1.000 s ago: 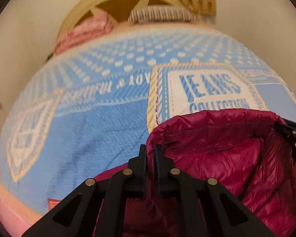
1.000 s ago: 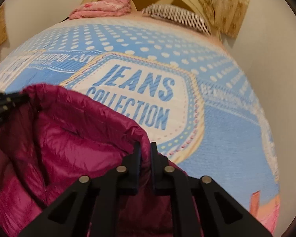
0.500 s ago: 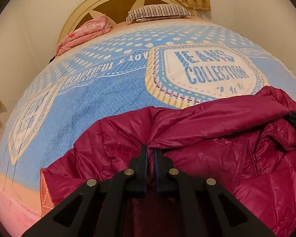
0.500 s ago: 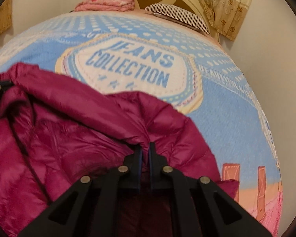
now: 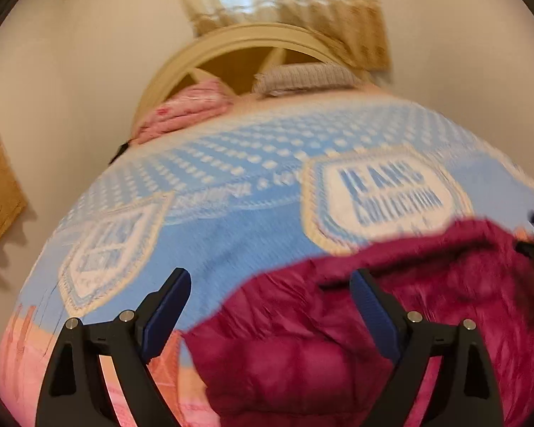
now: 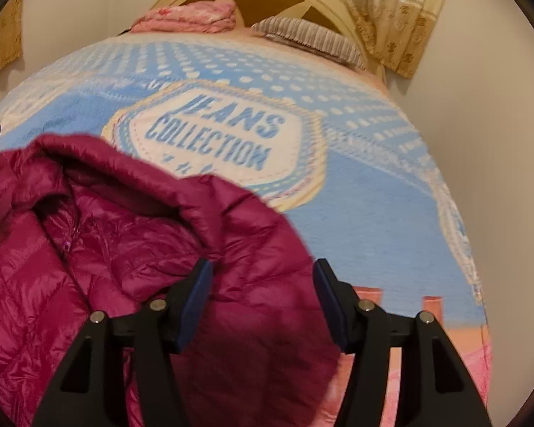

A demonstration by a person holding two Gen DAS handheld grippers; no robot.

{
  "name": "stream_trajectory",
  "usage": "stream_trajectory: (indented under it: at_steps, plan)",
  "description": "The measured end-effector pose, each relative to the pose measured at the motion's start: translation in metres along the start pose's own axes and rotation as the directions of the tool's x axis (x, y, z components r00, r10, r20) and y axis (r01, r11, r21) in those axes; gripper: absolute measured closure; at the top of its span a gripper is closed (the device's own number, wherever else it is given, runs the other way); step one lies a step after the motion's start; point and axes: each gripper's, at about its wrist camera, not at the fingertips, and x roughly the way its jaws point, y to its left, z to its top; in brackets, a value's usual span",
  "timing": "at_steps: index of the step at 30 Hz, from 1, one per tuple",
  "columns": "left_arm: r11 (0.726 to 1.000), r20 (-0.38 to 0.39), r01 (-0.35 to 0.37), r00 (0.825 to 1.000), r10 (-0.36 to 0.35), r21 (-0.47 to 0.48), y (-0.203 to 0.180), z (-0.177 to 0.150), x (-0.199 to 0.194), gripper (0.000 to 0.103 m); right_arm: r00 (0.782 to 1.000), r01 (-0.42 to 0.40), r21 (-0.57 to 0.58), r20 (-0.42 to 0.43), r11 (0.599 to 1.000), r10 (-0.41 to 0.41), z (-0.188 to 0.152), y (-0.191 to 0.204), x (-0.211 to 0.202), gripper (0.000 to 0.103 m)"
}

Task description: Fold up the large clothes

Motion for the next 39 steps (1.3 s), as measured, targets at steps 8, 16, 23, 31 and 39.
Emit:
stream_trajectory:
  at_steps: [8, 16, 23, 31, 39]
  plan:
    - [0.982, -0.124, -0.124, 0.987, 0.106, -0.146, -0.005, 0.038, 0.08, 0.011, 0.989, -0.144, 0.27, 0.079, 0.952, 0.127, 0.059, -0.005, 0.01, 0.023]
    - [0.996, -0.191, -0.089, 0.977, 0.09, 0.012, -0.053, -0.006, 0.106, 0.011, 0.981, -0.187, 0.263, -0.004, 0.947, 0.195, 0.061, 0.054, 0.062, 0.023]
    - [0.997, -0.221, -0.075, 0.973, 0.071, -0.01, -0.053, -0.027, 0.116, 0.011, 0.985, -0.159, 0.249, -0.032, 0.955, 0.172, 0.034, 0.06, 0.072, 0.023]
    - [0.996, -0.229, -0.085, 0.97, 0.08, -0.011, -0.057, -0.037, 0.126, 0.007, 0.988, -0.139, 0.227, -0.033, 0.964, 0.15, 0.026, 0.063, 0.081, 0.023]
    - [0.996, -0.226, -0.088, 0.971, 0.081, -0.018, -0.056, -0.039, 0.128, 0.005, 0.992, -0.118, 0.223, -0.015, 0.968, 0.125, 0.021, 0.065, 0.086, 0.019]
